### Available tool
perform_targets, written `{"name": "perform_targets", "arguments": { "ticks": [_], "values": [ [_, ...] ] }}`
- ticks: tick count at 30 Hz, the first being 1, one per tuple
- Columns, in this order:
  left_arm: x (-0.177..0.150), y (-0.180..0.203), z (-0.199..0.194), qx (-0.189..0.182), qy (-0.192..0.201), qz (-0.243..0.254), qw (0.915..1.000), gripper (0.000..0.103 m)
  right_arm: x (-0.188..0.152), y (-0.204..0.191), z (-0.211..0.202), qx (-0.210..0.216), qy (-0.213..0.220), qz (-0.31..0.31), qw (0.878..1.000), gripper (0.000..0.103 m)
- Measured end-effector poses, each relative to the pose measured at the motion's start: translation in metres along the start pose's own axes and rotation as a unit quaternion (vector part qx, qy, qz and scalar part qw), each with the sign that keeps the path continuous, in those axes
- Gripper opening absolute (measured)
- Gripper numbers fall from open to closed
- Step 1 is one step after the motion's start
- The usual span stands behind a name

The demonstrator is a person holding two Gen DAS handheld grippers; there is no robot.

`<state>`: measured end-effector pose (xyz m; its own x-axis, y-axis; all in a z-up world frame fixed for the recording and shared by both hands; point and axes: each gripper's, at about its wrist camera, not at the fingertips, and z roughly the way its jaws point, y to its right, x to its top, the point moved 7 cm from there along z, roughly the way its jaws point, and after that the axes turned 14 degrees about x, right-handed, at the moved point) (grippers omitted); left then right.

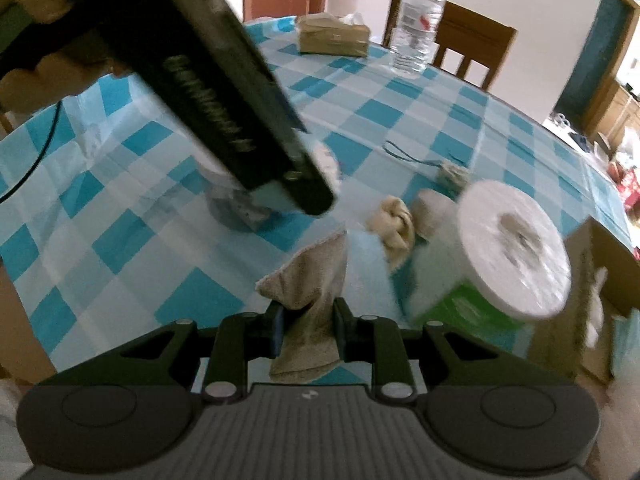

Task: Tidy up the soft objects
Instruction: 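Carry the snowman toy and beige cloth into the box and release both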

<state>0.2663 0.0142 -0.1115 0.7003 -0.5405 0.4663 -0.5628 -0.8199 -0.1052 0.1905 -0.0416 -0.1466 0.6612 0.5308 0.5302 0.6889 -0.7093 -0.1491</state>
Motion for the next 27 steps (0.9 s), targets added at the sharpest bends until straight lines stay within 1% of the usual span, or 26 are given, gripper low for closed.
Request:
{"name": "perform_targets", "arguments": {
  "ticks": [5, 9, 16, 21, 27],
  "values": [
    [-0.006, 0.018, -0.010, -0.007, -0.001, -0.002, 1.0000, 0.041, -0.021, 0.014, -0.021, -0.021, -0.006, 0.025, 0.999, 0.028],
    [-0.004, 0.037, -0.019, -0.019, 0.006, 0.008, 0.9998, 0.041, -0.035, 0.027, -0.046, -0.037, -0.001, 0.050, 0.998, 0.028],
    [0.014, 0.072, -0.025, -0.037, 0.019, 0.031, 0.9986, 0.041, -0.054, 0.060, -0.092, -0.089, 0.016, 0.071, 0.993, 0.029],
    [0.030, 0.096, -0.030, -0.048, 0.032, 0.050, 0.9971, 0.041, -0.062, 0.091, -0.114, -0.124, 0.026, 0.082, 0.989, 0.029],
    [0.047, 0.118, -0.031, -0.050, 0.041, 0.058, 0.9962, 0.041, -0.062, 0.121, -0.126, -0.140, 0.034, 0.079, 0.986, 0.029]
  ]
}}
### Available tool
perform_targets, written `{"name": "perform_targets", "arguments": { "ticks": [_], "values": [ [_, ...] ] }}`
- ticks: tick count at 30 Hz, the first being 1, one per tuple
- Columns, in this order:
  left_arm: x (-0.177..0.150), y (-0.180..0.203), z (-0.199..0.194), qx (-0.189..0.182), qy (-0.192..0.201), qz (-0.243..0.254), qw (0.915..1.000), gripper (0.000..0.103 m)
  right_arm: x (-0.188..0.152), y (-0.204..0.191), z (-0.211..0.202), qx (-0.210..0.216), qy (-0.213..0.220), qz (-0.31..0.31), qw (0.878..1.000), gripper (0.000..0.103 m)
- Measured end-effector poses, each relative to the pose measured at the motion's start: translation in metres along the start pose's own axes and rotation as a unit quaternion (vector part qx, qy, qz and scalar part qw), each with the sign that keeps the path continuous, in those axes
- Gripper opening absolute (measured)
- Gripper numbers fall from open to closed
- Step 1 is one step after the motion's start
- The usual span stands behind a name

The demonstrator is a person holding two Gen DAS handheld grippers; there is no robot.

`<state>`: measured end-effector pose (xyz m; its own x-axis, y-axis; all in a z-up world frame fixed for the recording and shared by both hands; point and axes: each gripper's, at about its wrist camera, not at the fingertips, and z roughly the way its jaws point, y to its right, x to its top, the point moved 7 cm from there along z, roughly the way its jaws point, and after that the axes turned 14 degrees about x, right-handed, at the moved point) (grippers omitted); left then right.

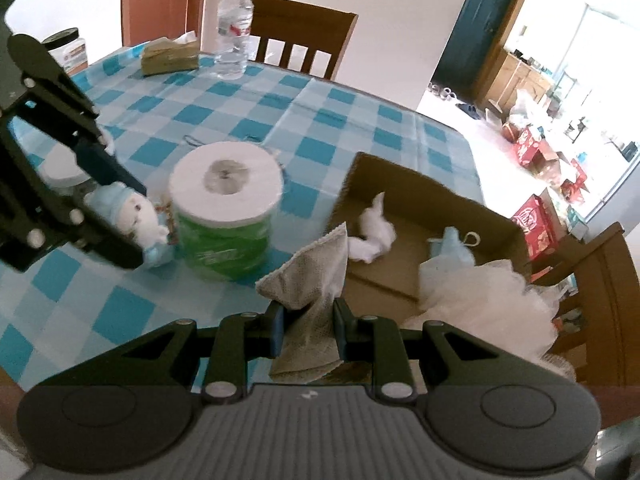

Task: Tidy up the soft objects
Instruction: 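Carry the snowman toy and beige cloth into the box and release both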

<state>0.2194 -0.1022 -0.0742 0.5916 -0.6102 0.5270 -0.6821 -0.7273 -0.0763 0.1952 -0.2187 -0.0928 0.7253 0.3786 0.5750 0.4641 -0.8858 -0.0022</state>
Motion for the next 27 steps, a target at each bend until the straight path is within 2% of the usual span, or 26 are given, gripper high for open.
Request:
{"name": "perform_targets", "arguments": {
  "ticks": [2, 4, 6, 8, 14, 25, 26, 27],
  "values": [
    [0.006, 0.004, 0.002, 0.001, 0.002, -0.002, 1.0000, 0.041, 0.001, 0.010, 0.003, -0.005, 0.002, -0.001, 1.000, 0.030],
    [0.012, 0.008, 0.004, 0.003, 0.004, -0.004, 1.0000, 0.041, 0.002, 0.018, 0.006, -0.002, 0.004, 0.001, 1.000, 0.040],
    [0.017, 0.011, 0.007, 0.006, 0.004, -0.008, 0.9999, 0.041, 0.002, 0.024, 0.009, -0.001, 0.012, -0.002, 1.000, 0.078],
    [0.024, 0.013, 0.010, 0.011, 0.005, -0.012, 0.9999, 0.041, 0.001, 0.031, 0.011, 0.000, 0.023, -0.002, 1.000, 0.091],
    [0.052, 0.018, 0.018, 0.023, 0.015, -0.016, 0.9995, 0.041, -0.004, 0.041, 0.012, 0.027, 0.026, 0.003, 0.999, 0.095],
    [0.132, 0.048, 0.055, 0.021, 0.043, -0.010, 0.9988, 0.044, -0.018, 0.053, 0.000, 0.047, 0.038, 0.023, 0.998, 0.100],
    [0.138, 0.051, 0.060, 0.022, 0.045, -0.008, 0.9987, 0.049, -0.019, 0.054, -0.001, 0.048, 0.039, 0.024, 0.998, 0.100],
    [0.143, 0.054, 0.064, 0.025, 0.047, -0.009, 0.9986, 0.069, -0.020, 0.055, -0.003, 0.048, 0.041, 0.026, 0.998, 0.100]
  ]
}}
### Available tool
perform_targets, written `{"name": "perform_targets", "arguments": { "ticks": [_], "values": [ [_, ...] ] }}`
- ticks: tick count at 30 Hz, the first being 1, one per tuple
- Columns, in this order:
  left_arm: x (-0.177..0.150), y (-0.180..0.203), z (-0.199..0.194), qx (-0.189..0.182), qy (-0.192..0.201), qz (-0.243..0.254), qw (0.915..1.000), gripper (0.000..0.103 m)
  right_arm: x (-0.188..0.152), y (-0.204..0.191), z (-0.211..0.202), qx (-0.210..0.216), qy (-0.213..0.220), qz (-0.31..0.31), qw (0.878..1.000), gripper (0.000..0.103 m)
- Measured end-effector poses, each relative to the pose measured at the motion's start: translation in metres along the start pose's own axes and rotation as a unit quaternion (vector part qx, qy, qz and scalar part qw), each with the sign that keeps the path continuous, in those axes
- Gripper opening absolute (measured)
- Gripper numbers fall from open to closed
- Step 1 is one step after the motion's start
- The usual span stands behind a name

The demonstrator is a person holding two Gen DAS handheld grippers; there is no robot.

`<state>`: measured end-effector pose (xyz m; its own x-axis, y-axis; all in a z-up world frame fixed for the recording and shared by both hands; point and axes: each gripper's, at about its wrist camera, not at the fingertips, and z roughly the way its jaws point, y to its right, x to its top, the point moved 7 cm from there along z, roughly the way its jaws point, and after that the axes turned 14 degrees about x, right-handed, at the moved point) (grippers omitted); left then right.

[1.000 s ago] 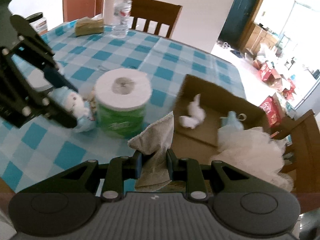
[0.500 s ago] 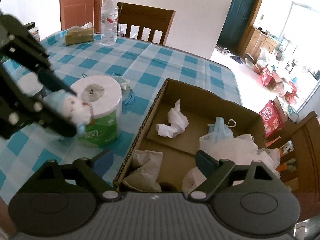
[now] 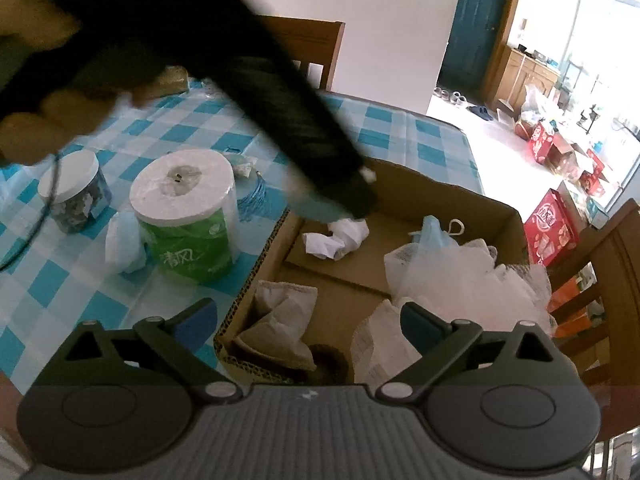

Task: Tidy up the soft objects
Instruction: 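Carry the snowman toy and beige cloth into the box and release both, then withdraw both tools from the box back over the table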

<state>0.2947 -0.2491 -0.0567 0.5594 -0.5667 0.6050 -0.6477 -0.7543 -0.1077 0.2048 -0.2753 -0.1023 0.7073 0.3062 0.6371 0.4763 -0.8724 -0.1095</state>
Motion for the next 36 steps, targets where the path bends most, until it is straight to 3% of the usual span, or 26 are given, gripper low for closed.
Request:
{"name": "perform_targets", "arguments": {
  "ticks": [1, 2, 5, 15, 25, 30, 36],
  "values": [
    [0.005, 0.004, 0.004, 0.001, 0.003, -0.001, 1.0000, 0.088, -0.001, 0.001, -0.001, 0.000, 0.002, 0.001, 1.000, 0.101],
    [0.009, 0.005, 0.006, 0.002, 0.005, -0.005, 1.0000, 0.093, -0.002, 0.002, -0.002, 0.000, 0.003, 0.002, 1.000, 0.102],
    [0.016, 0.006, 0.009, 0.007, 0.019, -0.030, 0.9994, 0.093, -0.005, 0.003, -0.005, -0.003, 0.005, 0.007, 1.000, 0.103],
    [0.004, 0.007, 0.000, 0.016, 0.011, -0.028, 0.9994, 0.095, -0.009, 0.000, -0.006, -0.004, 0.004, 0.008, 1.000, 0.103],
    [-0.019, -0.007, -0.026, 0.063, 0.037, -0.046, 0.9963, 0.097, -0.009, -0.011, -0.010, -0.017, 0.013, -0.005, 1.000, 0.103],
    [-0.034, -0.018, -0.040, 0.065, 0.036, -0.071, 0.9947, 0.099, -0.008, -0.016, -0.008, -0.016, 0.011, -0.001, 1.000, 0.103],
    [-0.064, -0.037, -0.057, 0.099, 0.035, -0.091, 0.9903, 0.099, -0.011, -0.023, -0.003, -0.020, 0.006, 0.010, 1.000, 0.103]
  ]
}}
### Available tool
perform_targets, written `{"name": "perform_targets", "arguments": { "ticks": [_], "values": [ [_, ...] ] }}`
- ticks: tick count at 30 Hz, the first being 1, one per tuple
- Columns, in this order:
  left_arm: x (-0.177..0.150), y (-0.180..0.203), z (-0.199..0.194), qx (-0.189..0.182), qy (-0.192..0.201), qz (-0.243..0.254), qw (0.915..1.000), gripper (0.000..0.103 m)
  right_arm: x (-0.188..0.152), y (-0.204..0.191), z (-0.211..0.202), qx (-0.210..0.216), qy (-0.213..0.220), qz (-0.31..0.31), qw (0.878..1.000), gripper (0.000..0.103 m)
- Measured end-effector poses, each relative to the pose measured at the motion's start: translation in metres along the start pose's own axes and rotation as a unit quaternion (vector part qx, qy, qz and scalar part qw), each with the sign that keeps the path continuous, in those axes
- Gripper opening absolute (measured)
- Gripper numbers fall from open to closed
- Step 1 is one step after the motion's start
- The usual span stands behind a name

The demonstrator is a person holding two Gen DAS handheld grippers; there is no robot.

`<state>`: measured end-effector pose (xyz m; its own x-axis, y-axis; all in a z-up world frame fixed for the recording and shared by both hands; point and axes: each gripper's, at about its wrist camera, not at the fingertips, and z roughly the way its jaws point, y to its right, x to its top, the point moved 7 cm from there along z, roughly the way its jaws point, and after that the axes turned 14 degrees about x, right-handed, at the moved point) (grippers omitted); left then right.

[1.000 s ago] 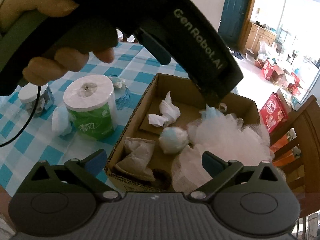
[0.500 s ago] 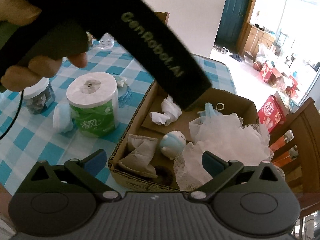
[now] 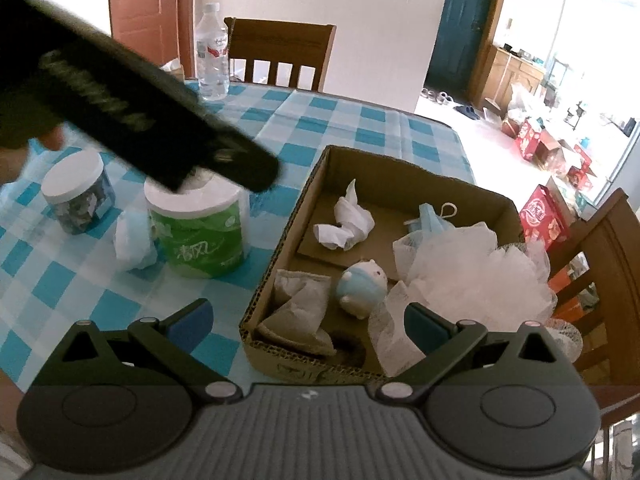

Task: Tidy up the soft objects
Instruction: 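Withdraw both tools from the box back over the table, then grasp the folded blue face masks with the right tool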

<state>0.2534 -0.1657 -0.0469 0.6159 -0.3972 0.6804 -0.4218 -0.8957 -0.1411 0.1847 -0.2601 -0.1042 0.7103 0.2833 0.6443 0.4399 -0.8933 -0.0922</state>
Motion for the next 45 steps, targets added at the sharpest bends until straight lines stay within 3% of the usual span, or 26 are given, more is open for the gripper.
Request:
{"name": "perform_targets", "arguments": {
  "ticks": [8, 15, 25, 34, 45],
  "values": [
    [-0.043, -0.041, -0.009, 0.035, -0.022, -0.016, 0.9990, 0.099, -0.002, -0.017, 0.010, 0.000, -0.016, 0.008, 1.000, 0.103],
    [-0.084, -0.078, -0.007, 0.042, -0.054, -0.033, 0.9971, 0.099, 0.005, -0.039, 0.024, 0.004, -0.024, 0.019, 1.000, 0.103],
    [-0.110, -0.114, 0.003, 0.022, -0.043, 0.042, 0.9979, 0.099, 0.017, -0.080, 0.048, -0.008, -0.037, 0.050, 0.998, 0.103],
    [-0.119, -0.099, 0.029, -0.027, -0.055, 0.079, 0.9950, 0.099, 0.001, -0.094, 0.065, -0.003, -0.073, 0.050, 0.996, 0.103],
    [-0.127, -0.089, 0.082, 0.008, -0.101, 0.055, 0.9934, 0.099, -0.017, -0.096, 0.088, 0.050, -0.093, 0.032, 0.994, 0.103]
  ]
}}
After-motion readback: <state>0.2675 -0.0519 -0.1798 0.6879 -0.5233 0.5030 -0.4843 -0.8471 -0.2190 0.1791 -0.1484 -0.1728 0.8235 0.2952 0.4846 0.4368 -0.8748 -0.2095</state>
